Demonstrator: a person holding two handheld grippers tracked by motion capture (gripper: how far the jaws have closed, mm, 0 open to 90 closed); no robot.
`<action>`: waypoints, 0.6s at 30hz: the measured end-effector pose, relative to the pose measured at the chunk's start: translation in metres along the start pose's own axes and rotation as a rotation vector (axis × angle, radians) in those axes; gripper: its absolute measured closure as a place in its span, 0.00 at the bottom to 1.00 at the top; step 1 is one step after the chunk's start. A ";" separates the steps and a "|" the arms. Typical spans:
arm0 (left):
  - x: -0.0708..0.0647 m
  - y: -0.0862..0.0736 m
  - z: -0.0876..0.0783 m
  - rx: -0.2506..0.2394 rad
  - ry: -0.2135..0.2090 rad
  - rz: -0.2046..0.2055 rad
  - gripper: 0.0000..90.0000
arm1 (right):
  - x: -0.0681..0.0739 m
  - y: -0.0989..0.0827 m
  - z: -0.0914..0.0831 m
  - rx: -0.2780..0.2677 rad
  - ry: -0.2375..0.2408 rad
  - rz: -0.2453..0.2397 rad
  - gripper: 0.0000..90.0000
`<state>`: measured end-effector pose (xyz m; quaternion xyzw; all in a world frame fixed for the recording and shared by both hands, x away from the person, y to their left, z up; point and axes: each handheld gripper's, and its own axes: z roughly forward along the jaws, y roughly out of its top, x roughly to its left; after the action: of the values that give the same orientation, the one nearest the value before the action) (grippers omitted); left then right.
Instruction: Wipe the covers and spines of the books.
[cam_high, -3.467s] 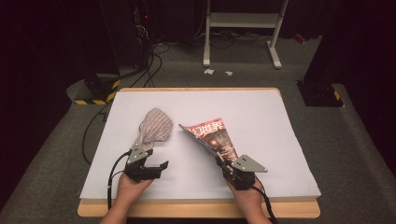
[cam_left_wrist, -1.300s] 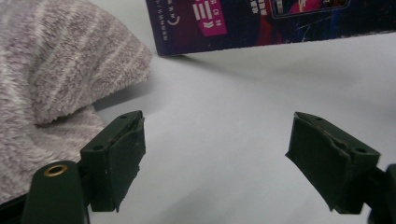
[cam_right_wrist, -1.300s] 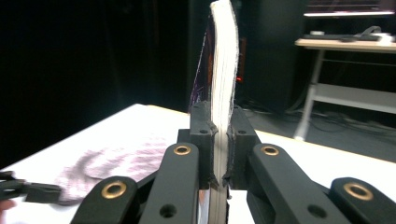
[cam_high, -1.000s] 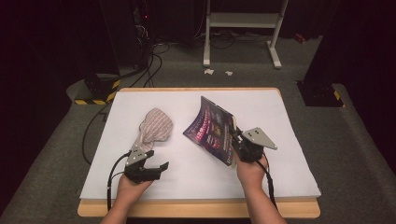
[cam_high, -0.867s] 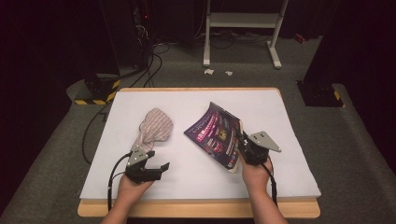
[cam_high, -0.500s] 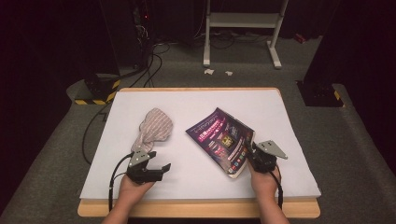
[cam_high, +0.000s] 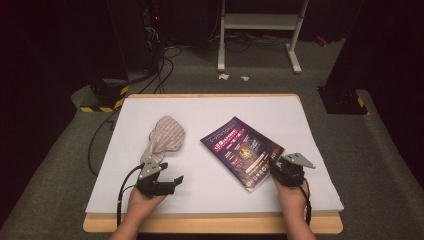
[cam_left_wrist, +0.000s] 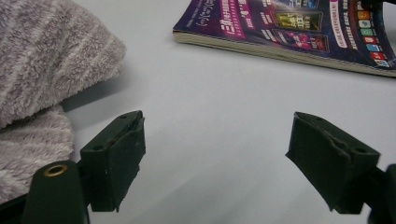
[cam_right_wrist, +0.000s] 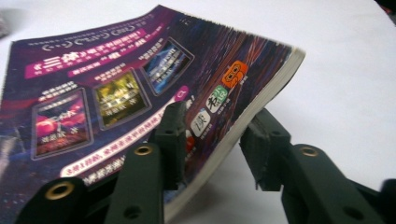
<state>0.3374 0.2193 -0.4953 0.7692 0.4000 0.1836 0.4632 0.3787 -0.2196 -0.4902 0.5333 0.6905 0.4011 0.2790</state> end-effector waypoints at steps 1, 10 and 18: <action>0.000 0.000 0.000 0.000 -0.001 0.000 0.21 | -0.003 0.000 -0.001 0.005 -0.007 0.005 0.66; -0.001 0.000 0.001 0.011 -0.004 0.002 0.21 | -0.015 -0.008 -0.005 0.016 -0.045 0.022 0.66; -0.003 0.000 0.002 0.009 -0.007 0.007 0.21 | -0.020 -0.003 -0.011 -0.003 -0.043 0.012 0.66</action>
<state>0.3374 0.2157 -0.4961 0.7734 0.3964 0.1808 0.4605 0.3736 -0.2417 -0.4882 0.5455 0.6806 0.3921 0.2924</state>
